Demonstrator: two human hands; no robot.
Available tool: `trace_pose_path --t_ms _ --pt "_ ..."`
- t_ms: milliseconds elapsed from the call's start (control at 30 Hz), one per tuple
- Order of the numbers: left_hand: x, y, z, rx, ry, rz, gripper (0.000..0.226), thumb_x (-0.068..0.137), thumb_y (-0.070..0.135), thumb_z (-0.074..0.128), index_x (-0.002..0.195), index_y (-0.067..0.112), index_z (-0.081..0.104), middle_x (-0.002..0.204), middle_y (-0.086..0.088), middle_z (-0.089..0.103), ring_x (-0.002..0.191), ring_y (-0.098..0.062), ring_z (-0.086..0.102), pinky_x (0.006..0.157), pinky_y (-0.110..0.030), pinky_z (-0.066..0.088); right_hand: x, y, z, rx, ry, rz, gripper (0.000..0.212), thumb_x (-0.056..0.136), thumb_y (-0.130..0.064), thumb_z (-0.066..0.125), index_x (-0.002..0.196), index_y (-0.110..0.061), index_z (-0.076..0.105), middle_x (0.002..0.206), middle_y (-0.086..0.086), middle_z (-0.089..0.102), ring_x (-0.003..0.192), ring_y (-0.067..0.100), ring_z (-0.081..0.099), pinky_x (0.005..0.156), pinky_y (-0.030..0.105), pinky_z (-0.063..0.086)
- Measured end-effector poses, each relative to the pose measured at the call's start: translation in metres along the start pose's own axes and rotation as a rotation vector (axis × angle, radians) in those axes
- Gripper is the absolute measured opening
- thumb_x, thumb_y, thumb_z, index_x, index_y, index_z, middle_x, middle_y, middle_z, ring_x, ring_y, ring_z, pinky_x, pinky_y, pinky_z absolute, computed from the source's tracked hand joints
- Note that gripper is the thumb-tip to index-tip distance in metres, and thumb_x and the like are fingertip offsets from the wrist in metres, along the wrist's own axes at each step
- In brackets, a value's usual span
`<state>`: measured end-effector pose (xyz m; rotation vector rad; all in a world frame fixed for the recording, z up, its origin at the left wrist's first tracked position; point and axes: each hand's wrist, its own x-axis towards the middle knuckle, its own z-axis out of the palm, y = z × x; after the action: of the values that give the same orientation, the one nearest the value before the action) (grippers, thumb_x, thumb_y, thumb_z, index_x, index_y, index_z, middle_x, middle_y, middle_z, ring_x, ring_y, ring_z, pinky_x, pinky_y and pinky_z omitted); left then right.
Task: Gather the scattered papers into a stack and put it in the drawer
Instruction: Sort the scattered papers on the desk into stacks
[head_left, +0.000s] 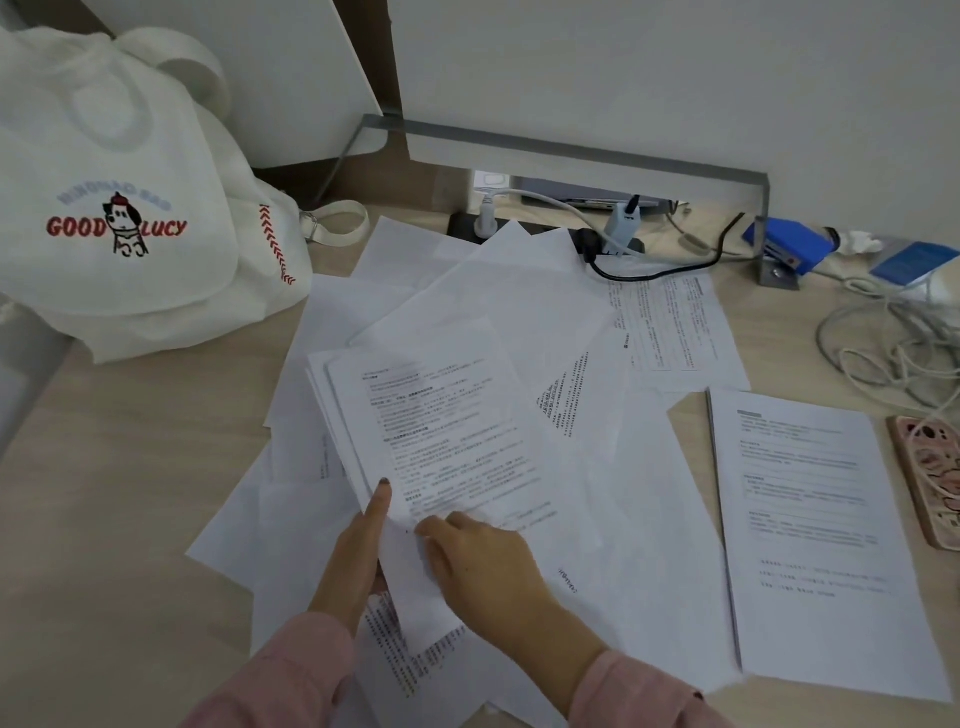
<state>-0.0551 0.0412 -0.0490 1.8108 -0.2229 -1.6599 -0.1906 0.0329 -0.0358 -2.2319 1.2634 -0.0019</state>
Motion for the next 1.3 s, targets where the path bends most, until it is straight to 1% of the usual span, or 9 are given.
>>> trace_pose_path --t_ms 133,267,367,467,633,800,967,1133,1300 --pt "-0.002 -0.001 -0.006 0.075 0.009 0.117 0.023 0.092 0.029 0.051 0.109 0.017 0.060 0.095 -0.003 0.068 0.084 -0.020 0.064 0.071 -0.035 0.052 0.007 0.005 -0.027 0.320 -0.144 0.071 0.035 0.095 -0.045 0.037 0.110 -0.023 0.059 0.106 -0.002 0.065 0.093 0.015 0.060 0.083 0.032 0.048" --pt "-0.001 0.003 -0.015 0.108 0.027 0.156 0.020 0.094 0.019 0.047 0.112 0.019 0.056 0.099 -0.001 0.065 0.086 -0.014 0.060 0.078 -0.032 0.047 0.023 0.045 -0.049 0.585 0.162 0.372 0.025 0.096 -0.026 0.044 0.113 -0.019 0.060 0.112 -0.006 0.063 0.097 0.011 0.059 0.087 0.022 0.045" --pt "0.004 0.006 -0.028 0.119 0.084 0.182 0.028 0.094 0.019 0.046 0.121 0.017 0.055 0.110 -0.005 0.063 0.099 -0.024 0.059 0.094 -0.039 0.045 0.034 0.078 -0.064 0.938 0.389 0.702 0.027 0.092 -0.015 0.049 0.117 -0.014 0.056 0.114 0.005 0.061 0.106 0.021 0.057 0.095 0.034 0.044" --pt "0.007 0.006 -0.039 0.103 0.150 0.179 0.030 0.095 0.017 0.046 0.123 0.014 0.054 0.113 -0.009 0.062 0.102 -0.028 0.058 0.097 -0.042 0.044 0.044 0.102 -0.071 1.134 0.434 0.857 0.027 0.088 -0.010 0.051 0.115 -0.011 0.053 0.105 0.010 0.058 0.096 0.023 0.055 0.092 0.034 0.044" --pt "0.011 0.003 -0.051 0.103 0.189 0.146 0.033 0.095 0.016 0.045 0.126 0.009 0.052 0.115 -0.012 0.060 0.099 -0.027 0.056 0.092 -0.039 0.043 0.066 0.110 -0.080 1.491 0.461 0.934 0.014 0.089 -0.008 0.050 0.075 -0.007 0.054 0.077 0.010 0.056 0.068 0.018 0.052 0.070 0.021 0.045" --pt "0.012 0.003 -0.053 0.129 0.192 0.137 0.033 0.095 0.016 0.045 0.127 0.010 0.052 0.111 -0.008 0.058 0.100 -0.024 0.052 0.091 -0.035 0.040 0.086 0.109 -0.077 1.354 0.359 0.963 0.018 0.084 -0.016 0.062 0.067 -0.013 0.056 0.066 0.002 0.051 0.048 0.010 0.044 0.046 0.014 0.043" --pt "0.011 0.002 -0.053 0.136 0.198 0.139 0.032 0.095 0.015 0.045 0.126 0.010 0.053 0.111 -0.007 0.058 0.100 -0.023 0.053 0.092 -0.035 0.040 0.095 0.102 -0.072 1.162 0.307 0.887 0.023 0.084 -0.016 0.064 0.065 -0.017 0.052 0.062 0.000 0.046 0.054 0.013 0.039 0.052 0.018 0.036" --pt "0.007 0.002 -0.050 0.148 0.195 0.134 0.033 0.095 0.014 0.045 0.126 0.009 0.052 0.113 -0.009 0.058 0.101 -0.023 0.052 0.092 -0.035 0.040 0.101 0.097 -0.076 1.420 0.318 0.874 0.010 0.084 -0.014 0.064 0.087 -0.007 0.057 0.072 0.006 0.055 0.064 0.016 0.051 0.066 0.022 0.048" --pt "0.002 0.005 -0.050 0.123 0.194 0.147 0.035 0.096 0.015 0.043 0.130 0.010 0.050 0.116 -0.007 0.056 0.103 -0.023 0.051 0.095 -0.035 0.038 0.107 0.093 -0.083 1.274 0.444 0.822 0.029 0.085 -0.003 0.055 0.063 -0.012 0.038 0.067 0.013 0.051 0.057 0.022 0.051 0.062 0.031 0.045"
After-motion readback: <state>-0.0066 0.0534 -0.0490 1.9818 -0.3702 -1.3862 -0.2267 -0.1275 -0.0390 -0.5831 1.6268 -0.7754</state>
